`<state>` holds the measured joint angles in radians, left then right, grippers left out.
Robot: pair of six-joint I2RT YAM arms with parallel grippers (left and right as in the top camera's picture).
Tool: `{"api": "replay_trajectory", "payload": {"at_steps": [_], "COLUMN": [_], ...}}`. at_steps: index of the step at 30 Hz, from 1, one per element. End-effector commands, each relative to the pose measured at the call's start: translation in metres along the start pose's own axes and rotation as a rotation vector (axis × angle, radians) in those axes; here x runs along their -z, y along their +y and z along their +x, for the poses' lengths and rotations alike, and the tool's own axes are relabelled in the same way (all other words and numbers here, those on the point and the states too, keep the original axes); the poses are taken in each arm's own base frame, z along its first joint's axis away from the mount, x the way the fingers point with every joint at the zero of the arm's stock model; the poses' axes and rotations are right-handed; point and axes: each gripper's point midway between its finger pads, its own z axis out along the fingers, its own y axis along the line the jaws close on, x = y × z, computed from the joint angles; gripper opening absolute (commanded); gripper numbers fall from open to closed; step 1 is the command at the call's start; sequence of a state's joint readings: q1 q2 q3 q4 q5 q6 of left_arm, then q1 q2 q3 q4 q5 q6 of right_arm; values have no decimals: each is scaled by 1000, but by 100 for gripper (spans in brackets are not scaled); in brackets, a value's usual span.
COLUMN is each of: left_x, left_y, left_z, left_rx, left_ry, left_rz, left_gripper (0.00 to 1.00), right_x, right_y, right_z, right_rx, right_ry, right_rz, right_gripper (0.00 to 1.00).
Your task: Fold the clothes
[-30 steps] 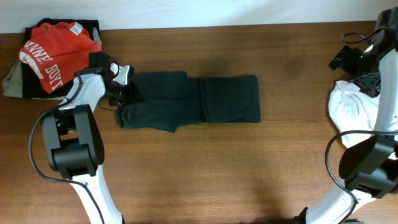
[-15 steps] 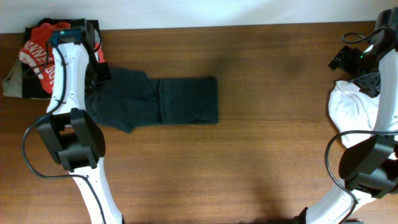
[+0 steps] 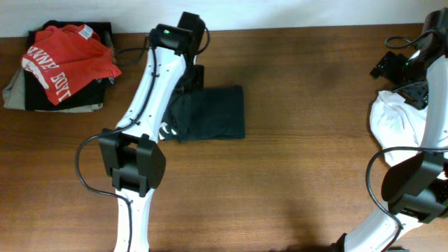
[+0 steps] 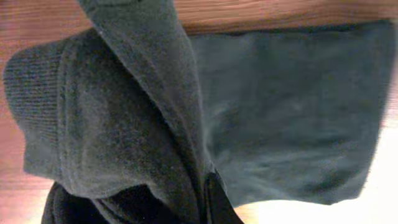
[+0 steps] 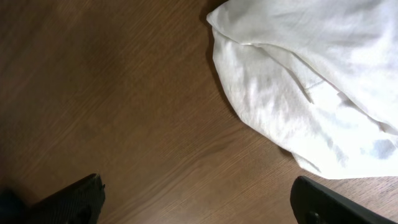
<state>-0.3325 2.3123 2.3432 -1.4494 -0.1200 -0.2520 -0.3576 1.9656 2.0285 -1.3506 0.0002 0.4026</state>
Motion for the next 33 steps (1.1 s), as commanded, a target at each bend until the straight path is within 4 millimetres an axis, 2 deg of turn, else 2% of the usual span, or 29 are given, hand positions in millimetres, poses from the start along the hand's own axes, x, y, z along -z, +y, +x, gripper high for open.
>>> {"api": "replay_trajectory", "payload": {"at_steps": [1,3,9,10,11,14,16,18,22,23,24,25,26,27,30,31,33], "left_x": [-8,-18,-19,-27,-36,-63,-66,-62,-57,-51,-42,-33,-29,-27,-11,-4,16], "left_y": [-33,-48,-86,-93,-96,-114,-126,-143,-159,-162,-164,-163,-163,-168,-202,-207,-155], "left_z": [2,7,3,5,7,11,7,1,5,5,4,3,1,4,19,21,2], "left_rx": [-27,-56,-82,-90,-95,-100,-101,-108,-140,-148,-151,-151,-152,-157,-246,-270,-209], "left_ry": [3,21,-26,-10,6,52,38,11,0,-7,-15,-20,-25,-16,17,13,-57], "left_rz": [39,38,100,111,108,174,223,301,311,315,319,321,324,342,509,525,308], "left_gripper": [1,1,2,17,19,18,9,8,8,11,19,28,42,42,42,42,42], "right_x": [3,3,3,3,3,3,3,3,3,3,3,3,3,3,3,3,3], "right_y": [-3,-3,-3,-3,-3,-3,-3,-3,-3,-3,-3,-3,-3,-3,-3,-3,-3], "right_z": [-2,-2,-2,-2,-2,-2,-2,-2,-2,-2,-2,-2,-2,-2,-2,-2,-2], "right_rx": [2,2,2,2,2,2,2,2,2,2,2,2,2,2,2,2,2], "right_ry": [-13,-13,-13,-13,-13,-13,-13,-13,-13,-13,-13,-13,-13,-13,-13,-13,-13], "right_rz": [9,9,9,9,9,9,9,9,9,9,9,9,9,9,9,9,9], "right_gripper": [99,99,99,99,99,99,99,99,99,99,99,99,99,99,99,99,99]}}
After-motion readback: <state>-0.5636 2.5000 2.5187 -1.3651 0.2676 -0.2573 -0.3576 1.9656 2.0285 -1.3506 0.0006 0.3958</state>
